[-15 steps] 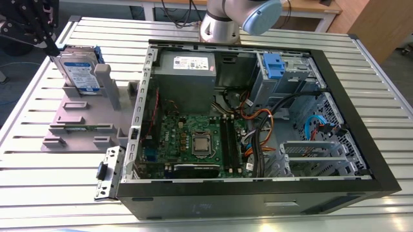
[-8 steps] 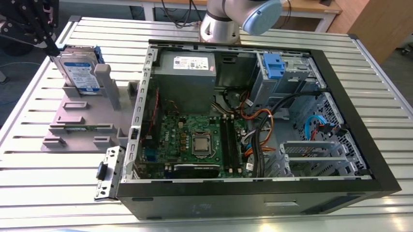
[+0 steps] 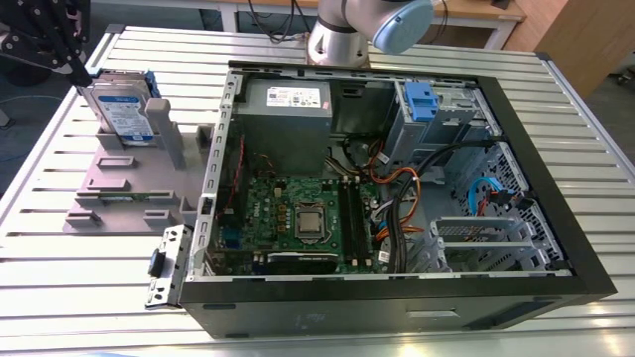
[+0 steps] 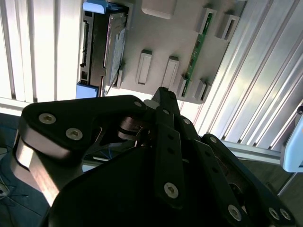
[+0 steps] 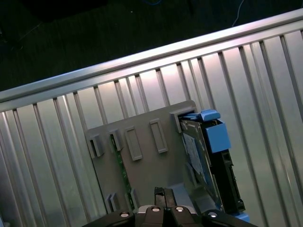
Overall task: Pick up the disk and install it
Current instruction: 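Pick up the disk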
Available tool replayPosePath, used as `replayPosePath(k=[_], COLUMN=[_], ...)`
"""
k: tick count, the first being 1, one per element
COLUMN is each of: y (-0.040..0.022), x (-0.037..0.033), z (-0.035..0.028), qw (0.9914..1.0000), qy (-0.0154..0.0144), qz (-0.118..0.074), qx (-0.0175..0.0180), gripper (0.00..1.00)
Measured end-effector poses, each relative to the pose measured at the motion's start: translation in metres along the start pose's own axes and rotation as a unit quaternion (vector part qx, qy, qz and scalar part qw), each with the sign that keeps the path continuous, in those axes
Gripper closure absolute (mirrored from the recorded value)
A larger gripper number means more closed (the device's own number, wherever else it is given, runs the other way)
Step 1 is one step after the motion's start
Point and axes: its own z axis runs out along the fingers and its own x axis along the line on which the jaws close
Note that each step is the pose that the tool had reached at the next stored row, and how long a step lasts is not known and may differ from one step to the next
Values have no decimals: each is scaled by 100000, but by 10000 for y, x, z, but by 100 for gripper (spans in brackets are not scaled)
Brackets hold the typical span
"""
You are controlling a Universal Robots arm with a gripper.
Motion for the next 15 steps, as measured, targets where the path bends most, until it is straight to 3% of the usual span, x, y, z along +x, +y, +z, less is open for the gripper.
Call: replayPosePath(k=[15], y=[0], x=[0], z=[0], qw=[99997], qy=[10], qz=[-761], qx=[6], gripper=[89])
